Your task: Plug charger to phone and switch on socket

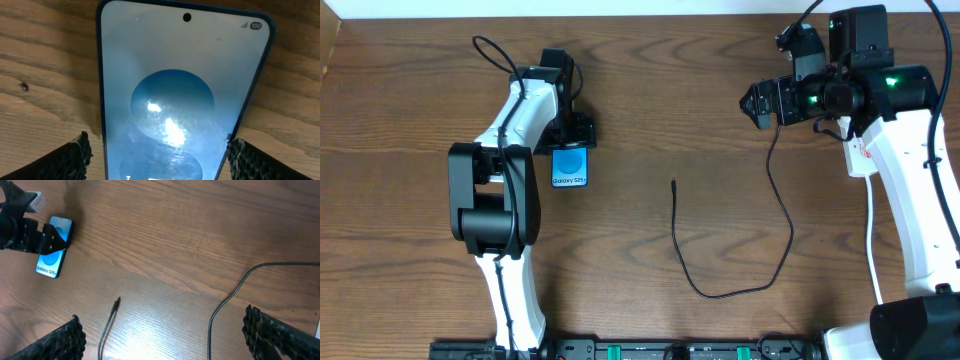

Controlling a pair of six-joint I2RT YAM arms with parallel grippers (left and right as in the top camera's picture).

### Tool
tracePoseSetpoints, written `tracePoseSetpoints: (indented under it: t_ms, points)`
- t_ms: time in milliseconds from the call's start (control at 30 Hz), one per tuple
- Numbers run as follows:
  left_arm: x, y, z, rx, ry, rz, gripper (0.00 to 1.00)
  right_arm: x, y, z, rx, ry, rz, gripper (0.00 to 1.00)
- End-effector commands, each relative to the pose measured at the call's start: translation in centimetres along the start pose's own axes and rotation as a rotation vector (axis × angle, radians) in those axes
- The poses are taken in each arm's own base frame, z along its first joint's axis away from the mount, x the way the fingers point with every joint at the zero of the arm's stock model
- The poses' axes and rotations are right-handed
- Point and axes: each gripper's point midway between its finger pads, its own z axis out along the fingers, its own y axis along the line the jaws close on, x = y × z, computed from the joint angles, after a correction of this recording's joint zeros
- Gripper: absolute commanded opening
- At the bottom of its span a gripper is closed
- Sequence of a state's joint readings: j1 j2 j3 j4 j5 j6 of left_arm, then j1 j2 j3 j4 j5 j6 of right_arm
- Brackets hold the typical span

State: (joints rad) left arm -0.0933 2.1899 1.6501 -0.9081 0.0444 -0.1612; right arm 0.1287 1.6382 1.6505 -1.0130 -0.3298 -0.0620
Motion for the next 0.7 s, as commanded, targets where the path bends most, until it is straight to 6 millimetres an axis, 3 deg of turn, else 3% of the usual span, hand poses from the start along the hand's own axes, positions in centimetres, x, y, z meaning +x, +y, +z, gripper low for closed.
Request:
tracePoseSetpoints:
  t_ms: [0,300,667]
  points:
    - [0.8,0.1,1.3,0.006,0.044,-0.013,0.88,-0.3,0.4,-0.1,-0.013,-0.005,-0.006,0.99]
    - [2.6,-0.3,3.6,0.036,0.111,-0.016,0.89,-0.2,0.5,-0.1,-0.013,0.002,-0.008,0.99]
    - [2.0,-0.7,3.7,0.053,0.088,-0.015,0.87,-0.1,0.5,-0.1,-0.013,0.003,-0.01,0.99]
